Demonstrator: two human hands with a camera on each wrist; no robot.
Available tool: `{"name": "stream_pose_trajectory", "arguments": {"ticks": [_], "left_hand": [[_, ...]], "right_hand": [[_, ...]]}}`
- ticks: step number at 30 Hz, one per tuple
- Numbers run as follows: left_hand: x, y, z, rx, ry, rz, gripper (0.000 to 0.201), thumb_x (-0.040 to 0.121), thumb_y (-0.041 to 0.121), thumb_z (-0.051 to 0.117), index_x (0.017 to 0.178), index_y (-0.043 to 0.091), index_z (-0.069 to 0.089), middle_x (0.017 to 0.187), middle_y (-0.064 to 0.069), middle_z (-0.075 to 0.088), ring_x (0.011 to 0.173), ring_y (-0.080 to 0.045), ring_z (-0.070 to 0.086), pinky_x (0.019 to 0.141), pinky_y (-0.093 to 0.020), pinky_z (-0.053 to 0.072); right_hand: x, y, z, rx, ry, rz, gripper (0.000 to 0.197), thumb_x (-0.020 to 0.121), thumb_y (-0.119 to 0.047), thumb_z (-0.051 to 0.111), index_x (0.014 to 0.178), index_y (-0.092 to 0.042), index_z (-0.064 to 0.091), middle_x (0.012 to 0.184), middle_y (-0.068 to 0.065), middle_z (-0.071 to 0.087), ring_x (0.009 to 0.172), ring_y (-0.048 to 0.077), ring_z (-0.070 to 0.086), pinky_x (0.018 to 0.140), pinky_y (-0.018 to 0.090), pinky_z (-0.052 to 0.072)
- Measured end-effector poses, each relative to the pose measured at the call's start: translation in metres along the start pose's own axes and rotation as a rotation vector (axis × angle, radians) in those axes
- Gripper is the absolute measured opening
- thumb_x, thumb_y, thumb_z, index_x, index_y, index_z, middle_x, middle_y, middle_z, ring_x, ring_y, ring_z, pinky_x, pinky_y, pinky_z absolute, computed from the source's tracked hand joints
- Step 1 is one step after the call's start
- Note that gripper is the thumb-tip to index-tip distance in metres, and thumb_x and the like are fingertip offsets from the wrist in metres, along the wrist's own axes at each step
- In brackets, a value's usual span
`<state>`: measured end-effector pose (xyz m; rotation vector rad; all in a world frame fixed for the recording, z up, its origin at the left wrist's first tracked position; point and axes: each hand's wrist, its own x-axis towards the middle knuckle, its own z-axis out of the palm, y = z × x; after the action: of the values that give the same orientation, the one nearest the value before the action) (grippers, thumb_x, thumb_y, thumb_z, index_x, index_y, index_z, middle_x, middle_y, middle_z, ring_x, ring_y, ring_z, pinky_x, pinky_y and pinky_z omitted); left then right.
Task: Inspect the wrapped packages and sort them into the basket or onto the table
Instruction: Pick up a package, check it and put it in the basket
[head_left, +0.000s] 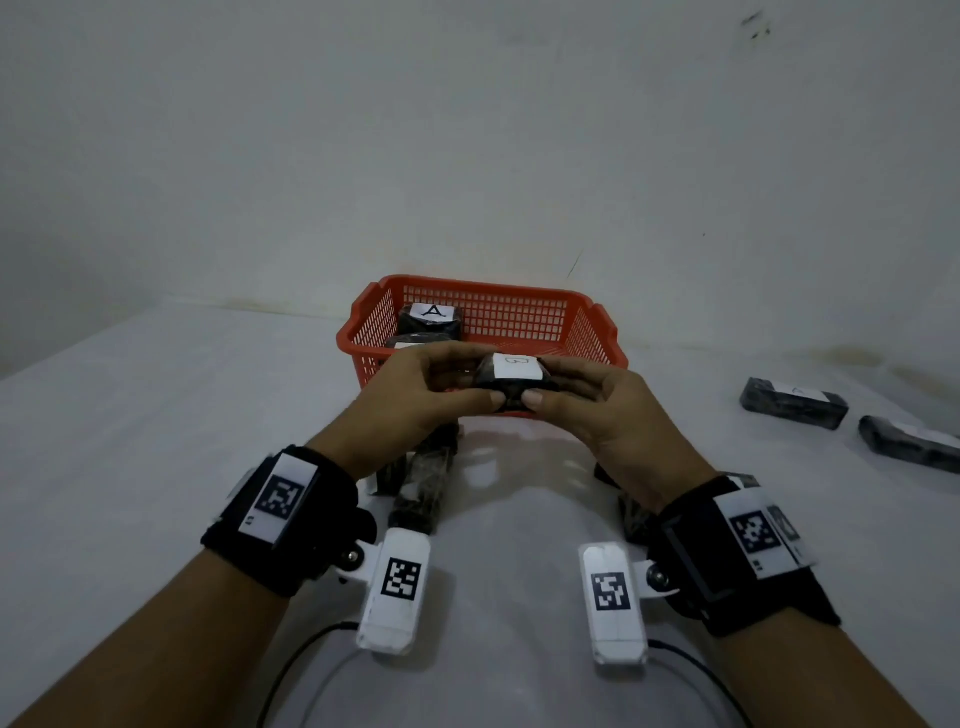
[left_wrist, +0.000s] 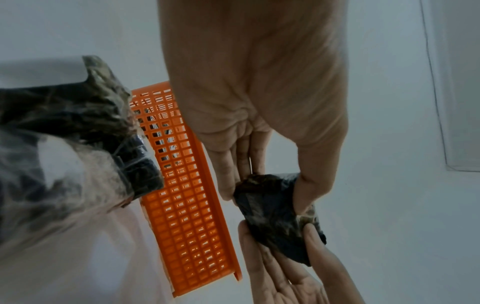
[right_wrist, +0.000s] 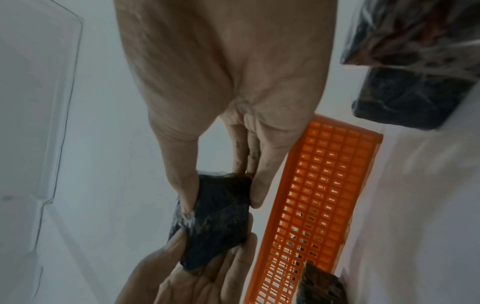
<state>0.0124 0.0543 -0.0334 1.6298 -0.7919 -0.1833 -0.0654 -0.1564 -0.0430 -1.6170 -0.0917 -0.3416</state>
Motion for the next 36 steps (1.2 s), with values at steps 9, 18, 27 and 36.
{"name": "stream_pose_trajectory", "arguments": {"ticks": [9, 18, 27, 36], "left_hand": [[0.001, -0.001, 0.004, 0.057, 0.017, 0.018, 0.052, 0.081, 0.016, 0.084, 0.129, 0.022, 0.065, 0.119, 0.01, 0.075, 0.111, 0.001, 0.069, 0.089, -0.014, 0.056], [0.003, -0.007, 0.007, 0.036, 0.103, 0.001, 0.055, 0.074, 0.02, 0.09, 0.124, 0.021, 0.066, 0.116, 0.009, 0.075, 0.106, 0.001, 0.071, 0.086, -0.017, 0.059], [0.008, -0.005, 0.02, 0.016, 0.133, -0.024, 0.078, 0.07, 0.028, 0.093, 0.138, 0.028, 0.055, 0.124, 0.012, 0.067, 0.112, -0.003, 0.067, 0.084, -0.015, 0.058], [0.052, 0.018, 0.007, -0.049, 0.21, -0.129, 0.027, 0.097, 0.021, 0.069, 0.121, 0.009, 0.071, 0.107, 0.0, 0.075, 0.095, -0.011, 0.075, 0.074, -0.02, 0.062]], "right_hand": [[-0.001, -0.001, -0.001, -0.004, -0.01, -0.002, 0.059, 0.077, -0.005, 0.084, 0.134, -0.007, 0.066, 0.125, 0.007, 0.076, 0.119, 0.018, 0.072, 0.11, 0.037, 0.053], [0.0, 0.002, 0.004, 0.125, -0.03, 0.125, 0.065, 0.074, -0.014, 0.089, 0.134, -0.01, 0.066, 0.128, 0.011, 0.074, 0.122, 0.028, 0.07, 0.106, 0.042, 0.055], [0.0, -0.015, 0.014, 0.259, 0.102, 0.273, 0.026, 0.1, -0.017, 0.065, 0.121, -0.002, 0.07, 0.115, 0.02, 0.077, 0.101, 0.035, 0.078, 0.078, 0.039, 0.065], [0.044, -0.051, 0.01, 0.121, 0.136, 0.327, 0.02, 0.101, -0.011, 0.061, 0.114, 0.001, 0.069, 0.113, 0.023, 0.073, 0.087, 0.033, 0.075, 0.067, 0.038, 0.064]]}}
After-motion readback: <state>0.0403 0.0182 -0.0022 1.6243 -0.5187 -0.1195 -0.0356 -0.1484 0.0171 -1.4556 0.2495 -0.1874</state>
